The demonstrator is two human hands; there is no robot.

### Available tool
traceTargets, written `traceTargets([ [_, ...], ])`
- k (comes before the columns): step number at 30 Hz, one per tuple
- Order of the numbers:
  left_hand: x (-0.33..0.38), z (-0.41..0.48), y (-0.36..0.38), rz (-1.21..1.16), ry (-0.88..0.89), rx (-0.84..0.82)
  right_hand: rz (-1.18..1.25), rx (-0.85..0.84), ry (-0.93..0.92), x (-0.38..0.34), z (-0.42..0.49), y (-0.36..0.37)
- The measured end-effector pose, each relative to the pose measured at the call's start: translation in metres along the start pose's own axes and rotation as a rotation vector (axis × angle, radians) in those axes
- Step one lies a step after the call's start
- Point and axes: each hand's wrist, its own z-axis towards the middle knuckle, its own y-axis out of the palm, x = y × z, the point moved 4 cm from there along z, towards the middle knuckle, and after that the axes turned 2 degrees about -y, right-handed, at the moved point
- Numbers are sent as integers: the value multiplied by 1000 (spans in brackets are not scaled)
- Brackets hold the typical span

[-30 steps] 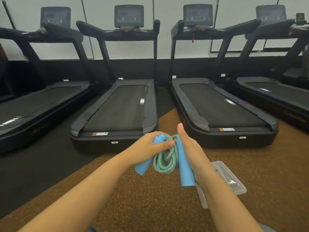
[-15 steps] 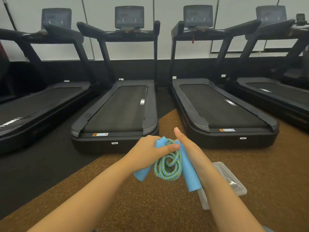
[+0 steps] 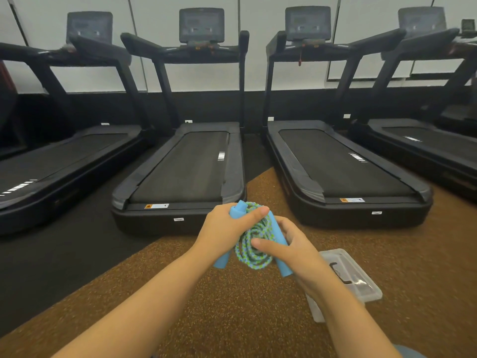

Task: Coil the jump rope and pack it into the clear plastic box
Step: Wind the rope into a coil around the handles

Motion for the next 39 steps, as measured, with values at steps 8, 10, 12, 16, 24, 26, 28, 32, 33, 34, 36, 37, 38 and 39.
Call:
traceTargets([
  [8,5,-1,5,-113,21,-42,36,82,-35,-2,4,5],
  [10,4,1,6,-117,-3,-76,26,71,-30,0,6,2],
  [12,2,3,6,-126,-19,-110,30,24,-13,4,8,1],
  [16,-4,7,9,-176,-38,-130,37,-21,10,14,13,1],
  [24,-19,17,18,-230,-42,-445,97,39,1,24,26,-11],
  [26,-25,23,19,-210,-22,-546,98,39,-12,28,30,-13],
  [28,-30,28,19,-255,-39,-573,90,29,-9,31,35,-15],
  [32,-43,43,21,-221,-19,-403,89,-21,25,40,46,-16],
  [33,-46,46,22,-155,4,-308,96,-26,31,43,49,-16],
  [34,-50,49,22,-98,22,-207,105,-28,40,46,51,-15],
  [36,-55,51,22,-45,50,-46,110,-23,53,53,57,-14],
  [37,-57,52,22,-28,62,4,96,-18,57,56,59,-14],
  [38,-60,53,23,-11,70,38,70,-14,60,59,61,-13],
  [39,-63,56,25,-3,72,59,43,-8,61,63,63,-12],
])
